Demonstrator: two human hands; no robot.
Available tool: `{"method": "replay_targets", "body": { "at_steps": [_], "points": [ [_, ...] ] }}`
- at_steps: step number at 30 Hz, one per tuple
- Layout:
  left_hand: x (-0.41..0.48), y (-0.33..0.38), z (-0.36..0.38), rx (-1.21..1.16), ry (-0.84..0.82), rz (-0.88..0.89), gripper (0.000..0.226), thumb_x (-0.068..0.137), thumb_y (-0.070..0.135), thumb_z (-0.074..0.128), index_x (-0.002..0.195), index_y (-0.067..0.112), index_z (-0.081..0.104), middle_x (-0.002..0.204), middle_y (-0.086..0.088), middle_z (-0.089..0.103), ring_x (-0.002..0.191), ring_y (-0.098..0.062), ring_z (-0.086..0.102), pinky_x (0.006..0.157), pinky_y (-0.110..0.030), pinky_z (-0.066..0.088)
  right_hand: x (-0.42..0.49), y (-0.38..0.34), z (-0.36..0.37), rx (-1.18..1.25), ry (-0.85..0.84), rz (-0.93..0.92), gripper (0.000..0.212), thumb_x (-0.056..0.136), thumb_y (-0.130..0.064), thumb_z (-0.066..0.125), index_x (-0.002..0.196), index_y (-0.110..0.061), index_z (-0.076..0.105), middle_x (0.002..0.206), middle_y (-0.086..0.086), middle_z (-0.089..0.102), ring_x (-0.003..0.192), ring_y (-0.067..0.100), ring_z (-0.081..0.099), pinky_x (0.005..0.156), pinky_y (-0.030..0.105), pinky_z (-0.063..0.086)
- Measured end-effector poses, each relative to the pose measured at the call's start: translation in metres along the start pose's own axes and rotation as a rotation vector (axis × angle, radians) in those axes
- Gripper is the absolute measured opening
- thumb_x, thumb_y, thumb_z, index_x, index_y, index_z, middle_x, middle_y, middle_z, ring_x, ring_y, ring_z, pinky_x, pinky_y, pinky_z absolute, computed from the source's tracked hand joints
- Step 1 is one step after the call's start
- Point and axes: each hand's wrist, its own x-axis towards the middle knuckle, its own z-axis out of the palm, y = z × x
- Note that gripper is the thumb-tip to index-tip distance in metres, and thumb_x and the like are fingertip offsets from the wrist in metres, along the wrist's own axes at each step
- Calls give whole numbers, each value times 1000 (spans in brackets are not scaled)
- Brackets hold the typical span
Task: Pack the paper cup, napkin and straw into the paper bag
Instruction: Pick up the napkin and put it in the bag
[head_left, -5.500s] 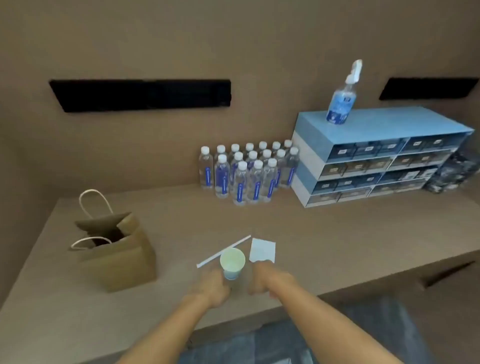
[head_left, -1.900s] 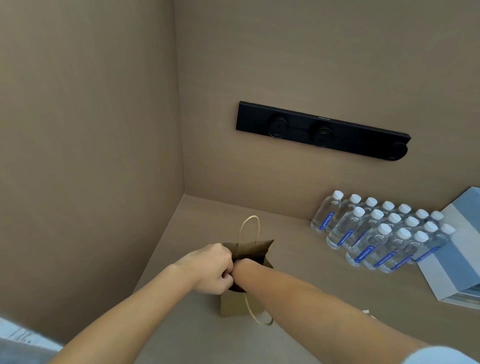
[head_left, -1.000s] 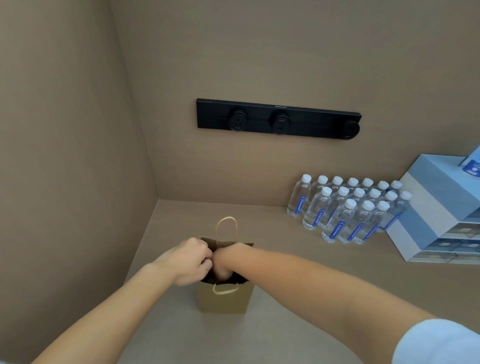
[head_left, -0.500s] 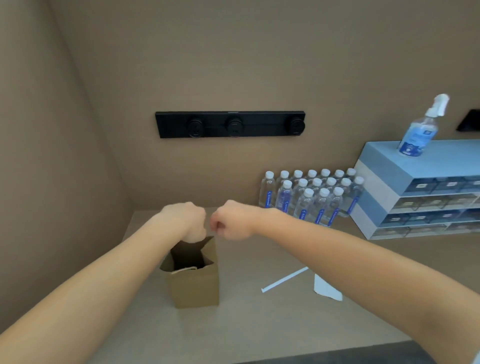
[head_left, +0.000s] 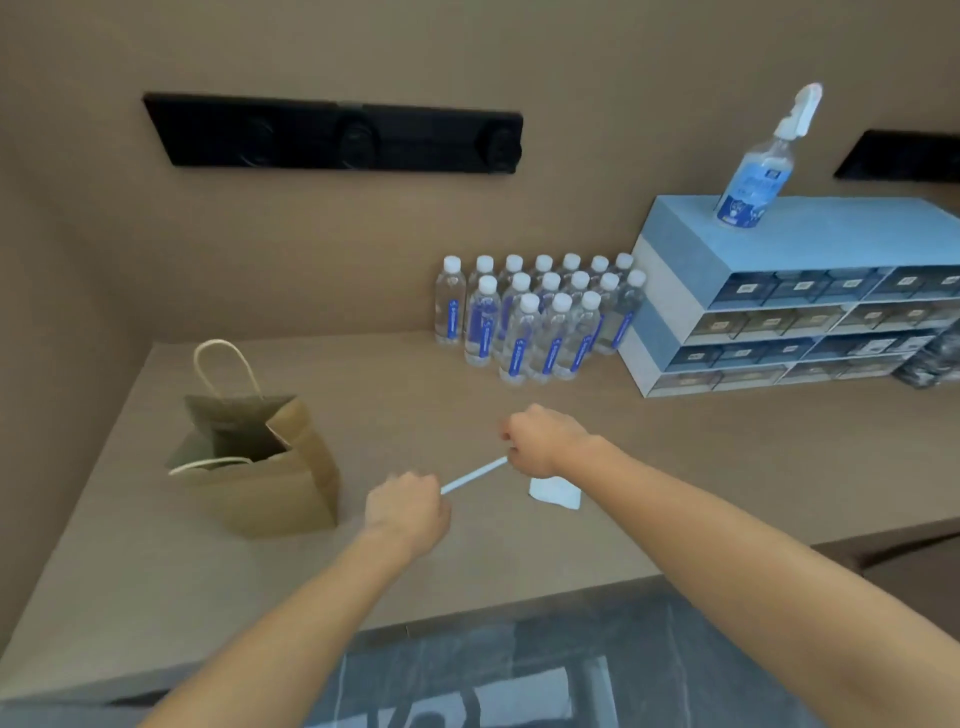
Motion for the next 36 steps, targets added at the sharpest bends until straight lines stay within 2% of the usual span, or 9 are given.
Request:
{"method": "replay_targets", "body": {
  "at_steps": [4, 7, 13, 16, 19, 23, 27, 31, 36],
  "points": [
    [-5, -16, 70, -92, -73, -102, 43, 95, 35, 40, 131, 11, 44, 133, -15, 50, 126, -35, 44, 99, -43, 44, 9, 33, 59, 63, -44, 131, 35, 85, -19, 51, 120, -14, 52, 118, 14, 60, 104, 37, 60, 72, 36, 45],
    [-11, -42, 110, -116, -76, -165, 48, 96, 35, 39, 137, 9, 38, 146, -15, 38, 136, -34, 34, 108, -44, 37, 27, 51, 99, 138, -35, 233, 52, 88, -22, 50, 138, -12, 40, 130, 14, 53, 118, 37, 53, 92, 42, 46],
    [-28, -77, 157, -105, 28, -192, 59, 98, 40, 30, 152, 15, 27, 164, -12, 20, 151, -34, 15, 123, -49, 15, 54, 65, 163, 294, -131, 377, 70, 90, -38, 51, 150, -23, 18, 160, 11, 4, 141, 41, 18, 114, 43, 27],
    [-31, -82, 176, -75, 64, -263, 66, 96, 50, 16, 156, 21, 19, 166, -9, 13, 153, -34, 10, 123, -50, 8, 49, 56, 193, 262, -115, 385, 74, 89, -48, 42, 151, -30, 5, 163, 4, -7, 147, 39, -2, 117, 49, 14],
    [-27, -81, 186, -53, 111, -308, 68, 96, 53, 16, 156, 21, 18, 165, -9, 18, 152, -34, 13, 122, -51, 13, 44, 48, 206, 264, -3, 382, 69, 90, -45, 39, 150, -31, 9, 163, 2, 1, 147, 36, 2, 115, 50, 16],
    [-22, -81, 193, -63, 152, -334, 68, 94, 53, 25, 155, 22, 22, 164, -9, 23, 150, -35, 15, 120, -52, 14, 47, 51, 201, 225, 108, 379, 80, 82, -54, 52, 149, -32, 16, 152, 3, 26, 131, 32, 28, 104, 44, 30],
    [-22, -83, 194, -68, 180, -324, 69, 94, 54, 26, 155, 22, 22, 164, -8, 23, 150, -35, 14, 120, -53, 15, 54, 63, 193, 382, 110, 451, 85, 71, -74, 51, 144, -39, 24, 149, -6, 20, 135, 25, 23, 108, 44, 24],
    [-25, -81, 195, -100, 202, -420, 76, 93, 58, 26, 156, 16, 16, 165, -10, 20, 152, -35, 11, 122, -52, 9, 54, 62, 195, 390, 182, 482, 46, 96, -42, 42, 138, -23, 42, 145, 3, 36, 128, 31, 32, 102, 43, 32],
    [-32, -82, 195, -159, 196, -583, 84, 91, 64, 25, 155, 11, 14, 164, -12, 20, 151, -39, 9, 121, -53, 5, 55, 34, 192, 334, 133, 562, 46, 93, -23, 54, 136, -18, 41, 134, 10, 47, 122, 32, 39, 97, 40, 34]
  ]
}}
